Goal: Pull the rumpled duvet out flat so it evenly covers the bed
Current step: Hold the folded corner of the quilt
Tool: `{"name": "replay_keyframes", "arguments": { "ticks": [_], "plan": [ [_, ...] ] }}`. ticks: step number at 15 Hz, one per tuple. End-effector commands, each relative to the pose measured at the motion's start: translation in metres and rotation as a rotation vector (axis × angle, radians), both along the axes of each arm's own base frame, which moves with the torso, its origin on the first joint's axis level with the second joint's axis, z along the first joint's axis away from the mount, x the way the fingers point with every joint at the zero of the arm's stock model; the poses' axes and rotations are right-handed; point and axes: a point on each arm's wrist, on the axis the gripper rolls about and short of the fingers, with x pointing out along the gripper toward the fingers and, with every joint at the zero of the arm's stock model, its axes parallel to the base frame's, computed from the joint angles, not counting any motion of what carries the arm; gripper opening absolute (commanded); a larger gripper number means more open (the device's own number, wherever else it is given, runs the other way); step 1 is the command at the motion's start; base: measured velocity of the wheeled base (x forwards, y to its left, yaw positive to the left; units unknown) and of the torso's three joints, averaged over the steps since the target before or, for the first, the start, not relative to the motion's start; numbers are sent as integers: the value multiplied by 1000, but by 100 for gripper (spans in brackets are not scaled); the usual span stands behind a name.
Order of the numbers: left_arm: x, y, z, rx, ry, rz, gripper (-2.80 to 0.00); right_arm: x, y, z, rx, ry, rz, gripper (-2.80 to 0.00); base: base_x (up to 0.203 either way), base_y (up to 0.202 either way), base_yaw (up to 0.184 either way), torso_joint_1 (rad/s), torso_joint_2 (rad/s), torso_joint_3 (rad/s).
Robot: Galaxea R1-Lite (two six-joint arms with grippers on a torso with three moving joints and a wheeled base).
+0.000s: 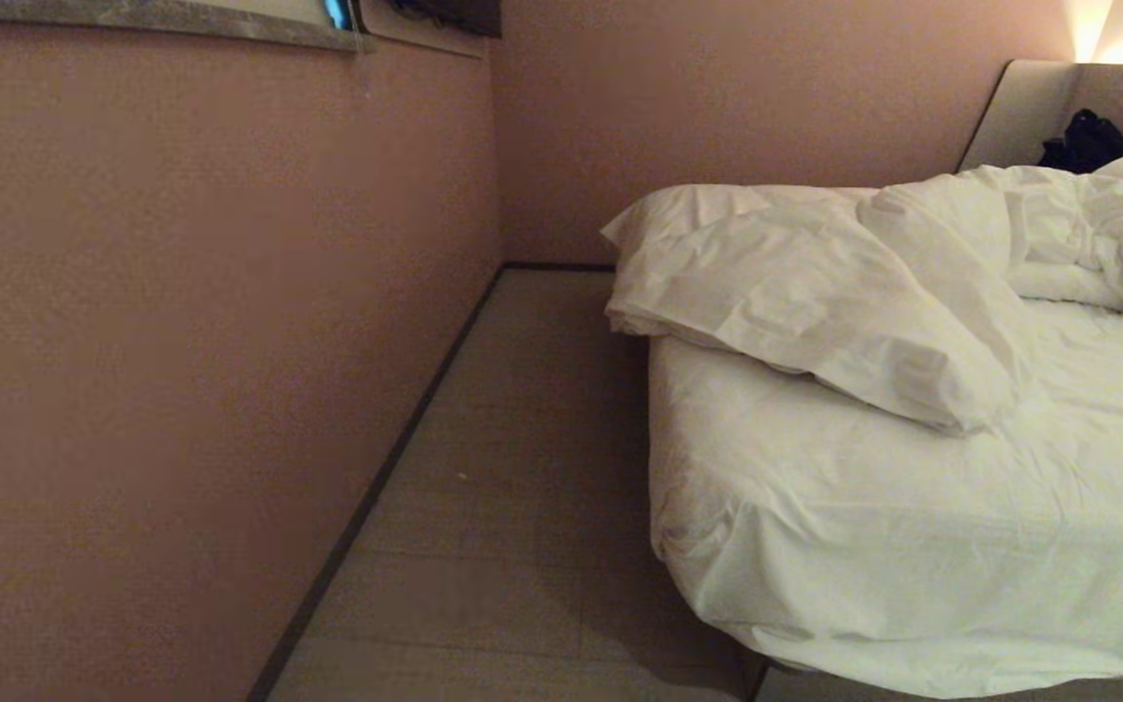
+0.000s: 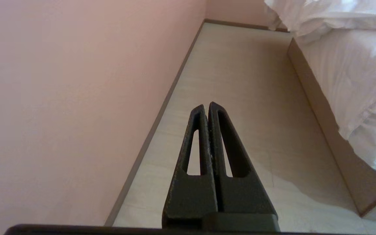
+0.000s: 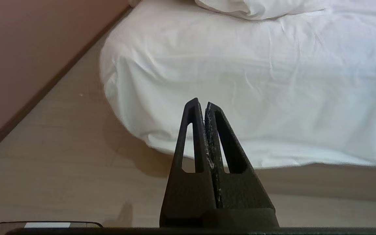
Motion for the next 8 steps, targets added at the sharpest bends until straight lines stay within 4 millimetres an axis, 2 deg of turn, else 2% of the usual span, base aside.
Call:
{"name": "replay_keyframes", "arguments": {
  "ticks": [1,2,8],
  "plan": [
    [0,0,0,-2,-1,1,-280,0,0,0,0,0,0,-280,181,0,-1,9,5,4],
    [0,0,0,-2,-1,1,-280,0,0,0,0,0,0,-280,100,0,-1,8,-2,-2],
    [0,0,0,-2,-1,1,-280,0,0,0,0,0,0,-280,0,0,0,0,0,0]
  ]
}}
